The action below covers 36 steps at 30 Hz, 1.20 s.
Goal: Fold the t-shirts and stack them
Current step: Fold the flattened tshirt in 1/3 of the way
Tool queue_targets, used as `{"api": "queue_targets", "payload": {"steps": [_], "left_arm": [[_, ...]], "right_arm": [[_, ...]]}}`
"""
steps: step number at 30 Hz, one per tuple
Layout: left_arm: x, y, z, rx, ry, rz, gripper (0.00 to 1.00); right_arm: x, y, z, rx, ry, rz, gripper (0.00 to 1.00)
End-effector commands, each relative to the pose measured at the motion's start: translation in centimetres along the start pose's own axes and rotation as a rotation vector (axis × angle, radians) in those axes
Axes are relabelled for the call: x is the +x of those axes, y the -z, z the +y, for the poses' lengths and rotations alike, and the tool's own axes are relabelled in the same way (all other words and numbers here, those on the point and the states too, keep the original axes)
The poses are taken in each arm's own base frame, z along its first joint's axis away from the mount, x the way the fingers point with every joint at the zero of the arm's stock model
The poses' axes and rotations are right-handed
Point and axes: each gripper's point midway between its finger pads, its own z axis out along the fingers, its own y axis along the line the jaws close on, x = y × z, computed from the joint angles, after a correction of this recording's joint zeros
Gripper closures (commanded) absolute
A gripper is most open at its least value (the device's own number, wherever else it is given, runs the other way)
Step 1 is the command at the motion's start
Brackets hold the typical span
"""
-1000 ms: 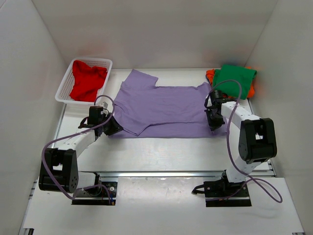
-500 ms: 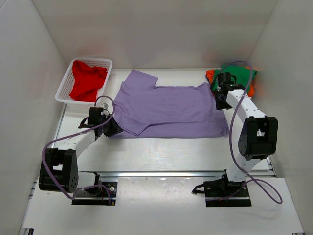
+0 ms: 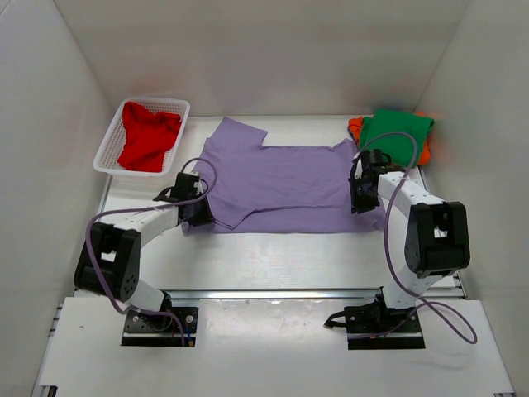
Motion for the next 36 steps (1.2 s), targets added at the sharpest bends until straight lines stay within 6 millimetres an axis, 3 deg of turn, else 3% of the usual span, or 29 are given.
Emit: {"api": "queue_targets", "payload": {"steps": [1, 7, 11, 12, 14, 21, 26, 32, 36], "left_arm": [[-2.7, 0.1, 0.2, -0.096, -0.06, -0.074, 0.74], [-3.5, -0.3, 1.0, -0.154, -0.066, -0.106, 0.77], [-0.4, -1.4, 2.7, -0.231, -0.133, 0.066, 0.77], [0.8, -1.4, 2.5, -0.23, -0.166, 0.111, 0.8], [2.5, -1.2, 3.0, -0.262, -0.205, 0.175, 0.81], [3.8, 2.6, 5.3, -0.313, -0.214, 0.15, 0.81], [4.2, 4.6, 6.9, -0.336, -0.221, 0.149, 0.81], [4.5, 6.0, 4.7, -0.286, -0.26, 0.111, 0.81], [2.5, 7.2, 3.7, -0.204, -0.195, 0.042, 0.8]], "right_arm": [[-0.4, -1.9, 1.5, -0.068, -0.051, 0.003, 0.82], [3.1, -3.4, 3.0, -0.086, -0.077, 0.143, 0.82], [5.3, -3.4, 3.7, -0.079, -0.068, 0.217, 0.83], [5.0, -3.3, 3.8, -0.073, -0.066, 0.204, 0.83], [6.4, -2.9, 4.6, -0.1, -0.085, 0.238, 0.84], [10.6, -0.9, 6.4, -0.168, -0.118, 0.305, 0.9], [11.8, 0.2, 6.9, -0.176, -0.125, 0.293, 0.9], [13.6, 1.5, 6.6, -0.186, -0.143, 0.308, 0.86], [13.0, 2.5, 6.0, -0.17, -0.138, 0.258, 0.76]]}}
